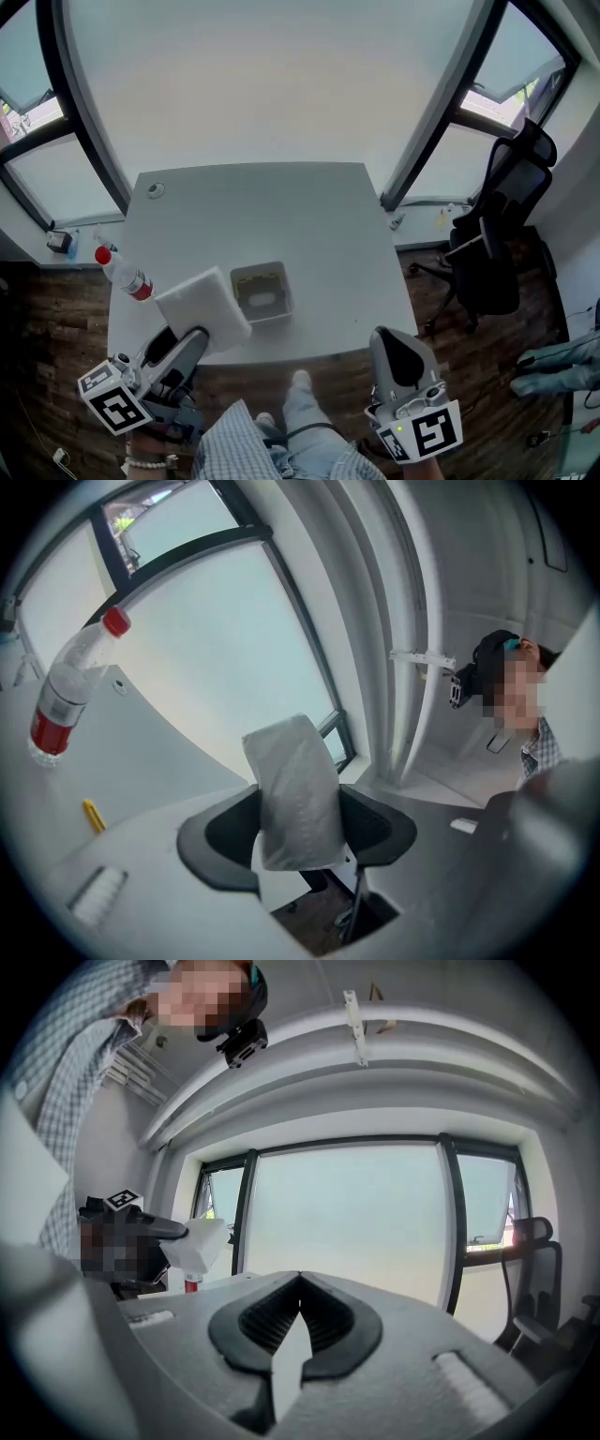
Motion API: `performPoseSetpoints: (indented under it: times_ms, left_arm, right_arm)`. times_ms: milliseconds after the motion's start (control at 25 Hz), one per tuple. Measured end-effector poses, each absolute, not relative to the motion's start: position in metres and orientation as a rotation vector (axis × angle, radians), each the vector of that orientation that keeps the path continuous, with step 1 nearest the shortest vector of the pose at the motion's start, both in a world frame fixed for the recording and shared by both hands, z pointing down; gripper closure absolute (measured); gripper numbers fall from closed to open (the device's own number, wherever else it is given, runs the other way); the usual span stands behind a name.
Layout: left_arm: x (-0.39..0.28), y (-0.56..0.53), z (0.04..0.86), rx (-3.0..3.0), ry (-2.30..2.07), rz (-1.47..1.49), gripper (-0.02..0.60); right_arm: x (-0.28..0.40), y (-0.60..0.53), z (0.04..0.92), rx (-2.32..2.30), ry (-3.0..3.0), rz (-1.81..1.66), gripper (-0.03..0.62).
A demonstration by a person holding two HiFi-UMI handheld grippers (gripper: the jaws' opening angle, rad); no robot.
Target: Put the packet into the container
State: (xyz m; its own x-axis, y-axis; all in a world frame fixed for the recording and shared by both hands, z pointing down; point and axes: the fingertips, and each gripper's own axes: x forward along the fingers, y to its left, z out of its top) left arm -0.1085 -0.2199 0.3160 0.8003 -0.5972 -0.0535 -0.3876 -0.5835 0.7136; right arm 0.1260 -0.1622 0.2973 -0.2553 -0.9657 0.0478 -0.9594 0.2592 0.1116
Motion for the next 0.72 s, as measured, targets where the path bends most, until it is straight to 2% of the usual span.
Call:
performPoseSetpoints:
  times_ms: [280, 720]
  left_arm:
    - [-0.084, -0.249, 0.324, 2.333, -0.809, -0.185, 0.324]
    - [-0.06, -0.284, 0.371, 2.353, -0.945, 0.303, 0.324]
  right_arm:
    - [0.142, -0.191, 0.299, 1.813, -2.431, -0.081, 0.592]
    - [0.164, -0.22, 0.309, 1.796, -2.456, -0.026, 0.592]
